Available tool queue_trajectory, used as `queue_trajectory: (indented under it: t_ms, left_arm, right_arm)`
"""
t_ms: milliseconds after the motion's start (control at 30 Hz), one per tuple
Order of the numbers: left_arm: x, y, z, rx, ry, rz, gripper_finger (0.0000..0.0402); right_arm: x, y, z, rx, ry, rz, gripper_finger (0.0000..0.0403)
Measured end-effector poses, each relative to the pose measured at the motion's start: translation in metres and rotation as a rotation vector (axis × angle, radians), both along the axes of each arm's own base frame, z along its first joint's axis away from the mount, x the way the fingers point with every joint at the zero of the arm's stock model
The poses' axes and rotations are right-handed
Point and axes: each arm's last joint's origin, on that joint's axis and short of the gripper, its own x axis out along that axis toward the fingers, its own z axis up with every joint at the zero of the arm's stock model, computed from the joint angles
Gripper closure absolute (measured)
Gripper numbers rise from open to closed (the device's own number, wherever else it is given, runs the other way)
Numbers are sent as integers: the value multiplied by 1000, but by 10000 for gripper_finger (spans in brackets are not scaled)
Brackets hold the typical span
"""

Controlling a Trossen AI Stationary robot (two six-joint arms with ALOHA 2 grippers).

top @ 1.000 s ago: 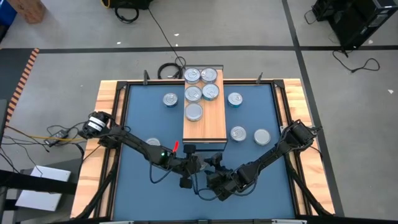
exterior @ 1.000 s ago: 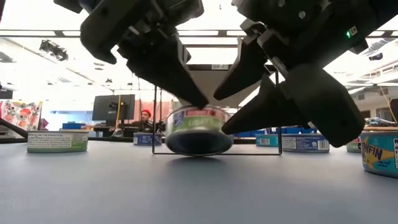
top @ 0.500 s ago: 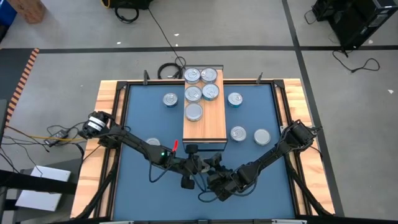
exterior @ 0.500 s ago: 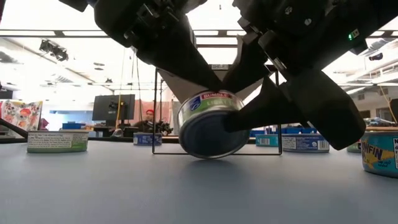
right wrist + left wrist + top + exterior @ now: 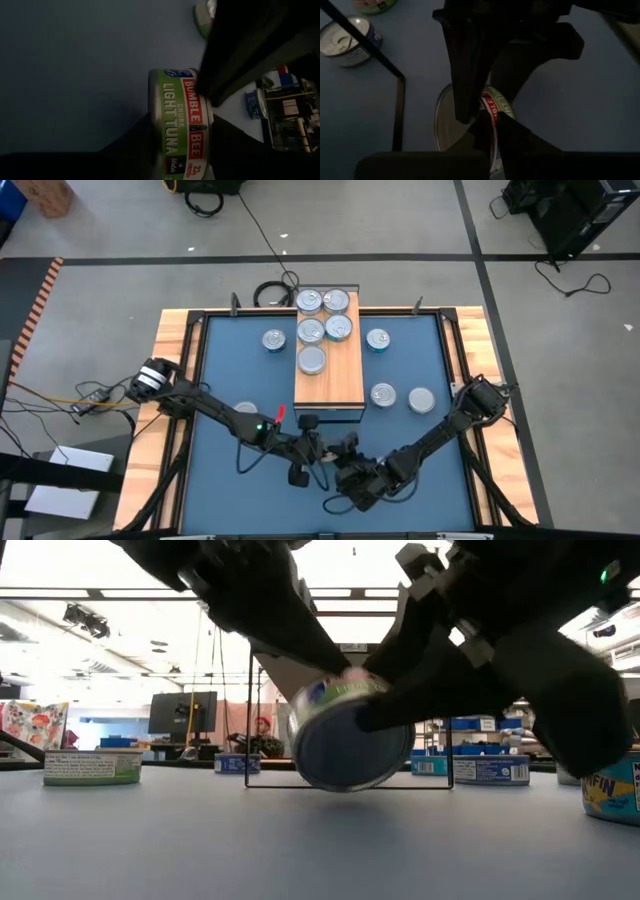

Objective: Stack canned seafood by type on shelf
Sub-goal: Put the green tuna on the shelf

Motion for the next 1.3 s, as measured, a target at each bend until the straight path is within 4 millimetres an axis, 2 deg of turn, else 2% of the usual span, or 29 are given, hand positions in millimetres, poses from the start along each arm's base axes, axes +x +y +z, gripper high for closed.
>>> queue_trajectory:
  t_ms: [200, 300, 467, 633, 800, 1067, 1167, 1300]
  left_arm:
    - [-17, -12, 30, 27, -78, -71, 320]
    - [-31, -18, 42, 50, -98, -101, 302]
    - [-56, -25, 42, 44, -152, -97, 300]
    - [-77, -26, 31, -53, -265, -111, 318]
    - [-95, -18, 24, -156, -406, -114, 333]
    - [-112, -5, 12, -251, -454, -76, 337]
    - [-112, -4, 11, -251, -453, -73, 337]
    - [-112, -4, 11, -245, -453, -73, 337]
  right_arm:
    - [-1, 7, 4, 7, -61, -7, 259]
    - [-4, 9, 13, 20, -84, -3, 259]
    - [-6, 8, 36, 54, -133, 4, 259]
    - [-12, 6, 72, 72, -207, 38, 259]
    - [-21, -2, 110, 41, -279, 47, 259]
    - [-24, -41, 155, -156, -306, -54, 259]
    - [-21, -61, 161, -221, -264, -87, 259]
    - [-14, -92, 160, -294, -170, -137, 259]
